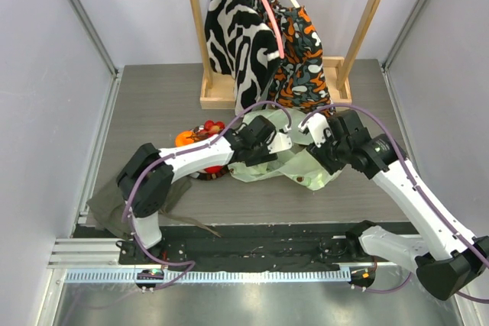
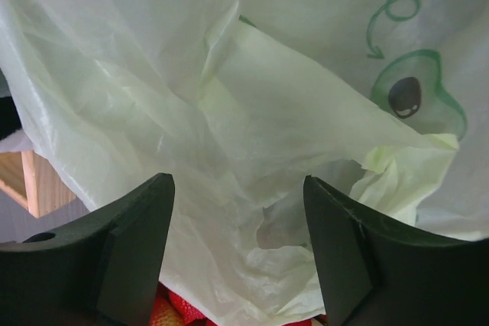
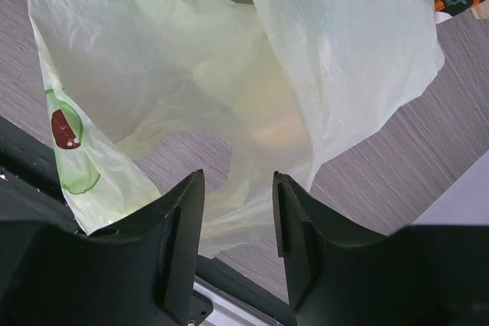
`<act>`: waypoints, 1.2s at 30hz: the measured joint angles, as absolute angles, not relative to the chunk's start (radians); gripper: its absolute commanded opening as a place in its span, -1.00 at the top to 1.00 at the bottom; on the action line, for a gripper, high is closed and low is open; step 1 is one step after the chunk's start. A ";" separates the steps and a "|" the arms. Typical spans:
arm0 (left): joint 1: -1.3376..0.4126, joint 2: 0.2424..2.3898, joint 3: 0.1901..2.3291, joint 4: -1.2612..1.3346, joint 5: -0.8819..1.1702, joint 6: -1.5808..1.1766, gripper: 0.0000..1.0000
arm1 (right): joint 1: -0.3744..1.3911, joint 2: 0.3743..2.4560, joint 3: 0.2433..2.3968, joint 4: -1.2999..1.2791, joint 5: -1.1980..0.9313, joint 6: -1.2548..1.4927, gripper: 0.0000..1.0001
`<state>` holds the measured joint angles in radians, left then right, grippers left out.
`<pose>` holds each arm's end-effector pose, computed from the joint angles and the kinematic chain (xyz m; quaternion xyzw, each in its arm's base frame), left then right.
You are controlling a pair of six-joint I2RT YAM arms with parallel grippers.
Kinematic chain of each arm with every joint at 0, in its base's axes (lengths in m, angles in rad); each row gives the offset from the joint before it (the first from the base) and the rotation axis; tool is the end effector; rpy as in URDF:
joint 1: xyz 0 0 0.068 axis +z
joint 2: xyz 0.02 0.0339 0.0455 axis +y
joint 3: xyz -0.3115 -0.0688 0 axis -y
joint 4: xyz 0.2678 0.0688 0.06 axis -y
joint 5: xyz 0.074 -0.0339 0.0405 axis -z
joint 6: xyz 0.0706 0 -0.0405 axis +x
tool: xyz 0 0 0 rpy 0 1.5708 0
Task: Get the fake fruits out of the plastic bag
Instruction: Adjust the plastic bag at the center of the board.
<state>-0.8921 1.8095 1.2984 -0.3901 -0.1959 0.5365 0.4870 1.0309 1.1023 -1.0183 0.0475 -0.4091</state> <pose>0.2904 -0.3381 0.2252 0.5915 0.7312 0.0331 0.3382 0.1846 0.0940 0.3424 -0.4056 0.8607 -0.0106 0.3075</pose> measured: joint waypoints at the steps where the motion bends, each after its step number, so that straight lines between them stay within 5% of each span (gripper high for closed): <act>1: -0.892 1.815 1.298 -0.389 -0.206 0.537 -0.17 | 0.486 1.028 1.102 -1.018 0.047 -0.408 0.04; 3: -0.892 1.823 1.298 -0.383 -0.226 0.538 0.03 | 0.481 1.021 1.102 -1.018 0.047 -0.407 0.03; 7: -0.892 1.825 1.311 -0.391 -0.245 0.533 1.00 | 0.474 1.018 1.102 -1.018 0.046 -0.399 0.03; 22: -0.701 1.711 1.668 -0.560 0.059 0.154 1.00 | 0.470 1.086 1.242 -0.935 -0.130 -0.392 0.26; 30: -0.683 1.680 1.603 -0.572 0.169 0.006 1.00 | 0.469 1.346 1.137 -0.757 -0.081 -0.401 0.39; 36: -0.679 1.675 1.553 -0.580 0.177 -0.044 1.00 | 0.469 1.333 1.068 -0.892 -0.017 -0.466 0.47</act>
